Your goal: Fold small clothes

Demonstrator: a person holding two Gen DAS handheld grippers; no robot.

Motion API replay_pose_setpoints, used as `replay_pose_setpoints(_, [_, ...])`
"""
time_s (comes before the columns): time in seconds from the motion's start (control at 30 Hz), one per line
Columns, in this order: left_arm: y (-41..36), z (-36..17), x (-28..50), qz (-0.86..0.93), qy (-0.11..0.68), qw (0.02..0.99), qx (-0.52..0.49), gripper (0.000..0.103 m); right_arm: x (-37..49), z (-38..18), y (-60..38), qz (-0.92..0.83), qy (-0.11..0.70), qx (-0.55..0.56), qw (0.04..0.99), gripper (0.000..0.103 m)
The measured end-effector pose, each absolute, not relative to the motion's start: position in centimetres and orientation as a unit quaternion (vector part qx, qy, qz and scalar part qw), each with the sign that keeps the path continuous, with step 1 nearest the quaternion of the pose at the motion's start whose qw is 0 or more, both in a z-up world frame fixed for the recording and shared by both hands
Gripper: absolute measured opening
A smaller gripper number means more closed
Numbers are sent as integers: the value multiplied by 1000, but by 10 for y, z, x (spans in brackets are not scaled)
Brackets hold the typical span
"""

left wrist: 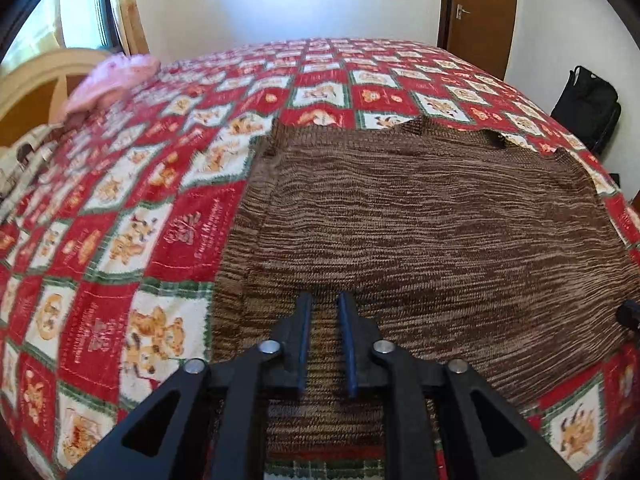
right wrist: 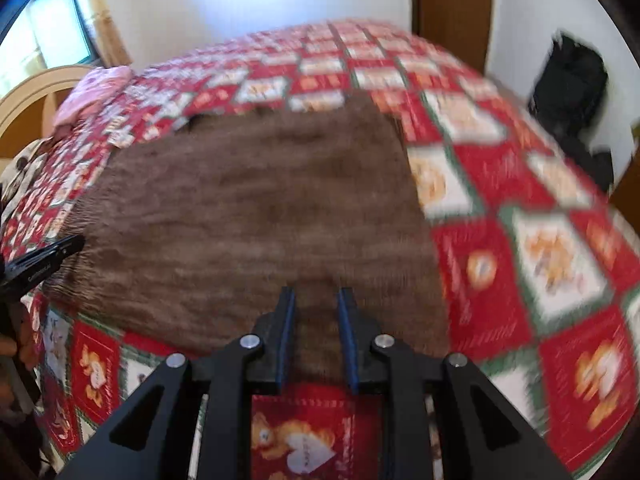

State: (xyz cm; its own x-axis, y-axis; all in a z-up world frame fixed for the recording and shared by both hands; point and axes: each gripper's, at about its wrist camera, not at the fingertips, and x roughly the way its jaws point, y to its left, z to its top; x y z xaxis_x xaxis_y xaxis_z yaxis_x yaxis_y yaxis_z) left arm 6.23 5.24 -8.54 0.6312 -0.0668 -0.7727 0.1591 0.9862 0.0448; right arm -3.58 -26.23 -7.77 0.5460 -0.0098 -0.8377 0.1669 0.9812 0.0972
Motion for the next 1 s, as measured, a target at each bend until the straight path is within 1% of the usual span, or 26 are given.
replay_pose_setpoints(0.03, [52, -87, 61, -55, 424, 902, 58, 52, -38, -82, -265, -53, 472, 91, 875, 25])
replay_pose_setpoints(0.1, [55, -92, 60, -37, 428, 901, 65, 76, -43, -81, -267, -55, 458, 97, 882, 25])
replay_pose_setpoints(0.27, [63, -92, 53, -39, 428, 902, 50, 76, -54, -70, -254, -84, 453, 86, 883, 25])
replay_pose_setpoints(0.4, [65, -79, 42, -28, 413, 908, 59, 76, -76, -47, -236, -79, 414, 73, 904, 27])
replay_pose_setpoints(0.47, [71, -69, 35, -30, 402, 914, 41, 76, -82, -39, -226, -76, 400, 66, 911, 33])
replay_pose_setpoints(0.6, [81, -55, 29, -11, 391, 920, 24, 76, -78, -28, -211, -46, 392, 76, 916, 39])
replay_pose_setpoints(0.63, [83, -53, 29, -7, 389, 921, 25, 76, -78, -27, -206, -40, 391, 78, 916, 42])
replay_pose_setpoints(0.67, [84, -52, 28, -5, 386, 922, 27, 76, -76, -25, -202, -34, 389, 79, 917, 49])
replay_pose_setpoints(0.73, [89, -50, 26, 0, 379, 925, 24, 76, -72, -22, -190, -23, 381, 76, 921, 55])
replay_pose_setpoints(0.87, [107, -52, 25, -8, 389, 921, -24, 76, -67, -20, -170, -2, 377, 71, 923, 56])
replay_pose_setpoints(1.0, [146, -58, 17, -48, 391, 910, -132, 76, -67, -24, -150, 28, 381, 59, 922, 56])
